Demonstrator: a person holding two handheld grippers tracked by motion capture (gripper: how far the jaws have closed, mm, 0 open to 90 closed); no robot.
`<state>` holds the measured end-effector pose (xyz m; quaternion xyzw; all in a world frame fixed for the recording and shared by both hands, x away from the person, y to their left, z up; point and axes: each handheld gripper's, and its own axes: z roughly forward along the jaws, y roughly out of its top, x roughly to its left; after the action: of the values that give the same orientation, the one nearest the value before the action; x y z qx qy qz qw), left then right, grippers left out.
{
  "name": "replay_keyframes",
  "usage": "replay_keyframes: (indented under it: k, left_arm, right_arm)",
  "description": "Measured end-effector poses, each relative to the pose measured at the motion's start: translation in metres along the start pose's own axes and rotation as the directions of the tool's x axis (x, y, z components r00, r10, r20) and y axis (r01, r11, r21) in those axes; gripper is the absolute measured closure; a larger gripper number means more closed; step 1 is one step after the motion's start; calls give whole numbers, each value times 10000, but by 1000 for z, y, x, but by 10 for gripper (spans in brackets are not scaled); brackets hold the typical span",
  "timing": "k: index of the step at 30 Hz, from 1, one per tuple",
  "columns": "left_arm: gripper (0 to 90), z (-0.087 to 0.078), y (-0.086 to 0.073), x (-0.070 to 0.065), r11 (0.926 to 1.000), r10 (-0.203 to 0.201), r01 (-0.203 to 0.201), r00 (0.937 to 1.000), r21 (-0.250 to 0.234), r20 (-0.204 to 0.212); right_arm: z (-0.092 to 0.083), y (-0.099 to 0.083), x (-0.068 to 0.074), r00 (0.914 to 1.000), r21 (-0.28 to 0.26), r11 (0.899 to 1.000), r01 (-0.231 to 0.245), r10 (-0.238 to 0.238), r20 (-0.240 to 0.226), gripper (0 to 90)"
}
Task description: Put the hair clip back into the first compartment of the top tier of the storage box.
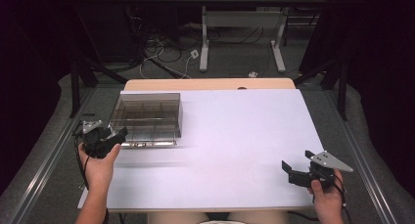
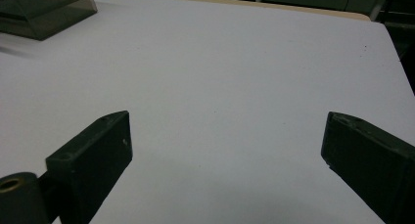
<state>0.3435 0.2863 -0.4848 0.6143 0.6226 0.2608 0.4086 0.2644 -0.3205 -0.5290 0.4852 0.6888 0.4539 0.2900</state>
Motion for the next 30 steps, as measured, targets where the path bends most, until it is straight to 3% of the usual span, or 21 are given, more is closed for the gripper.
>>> replay_keyframes:
  k: [3,6,17,30]
  left_arm:
    - [308,-2,1,-4,9999,71,-68,9996,-107,263]
    - [213,-5,2,-8,9999,108,-105,9985,-71,535]
    - [31,-18,-3,-16,9996,284,-271,9929,-128,1151]
    - [5,-37,-16,-26,9952,939,-882,9817,-415,1655]
  right_arm:
    - [0,0,0,10000,11,10000,-4,4,2,45]
    - [0,0,1,10000,60,10000,-56,57,-75,45]
    - [0,0,0,10000,-69,10000,24,-24,-30,45]
    - [-1,1,1,10000,40,10000,54,-54,-30,45]
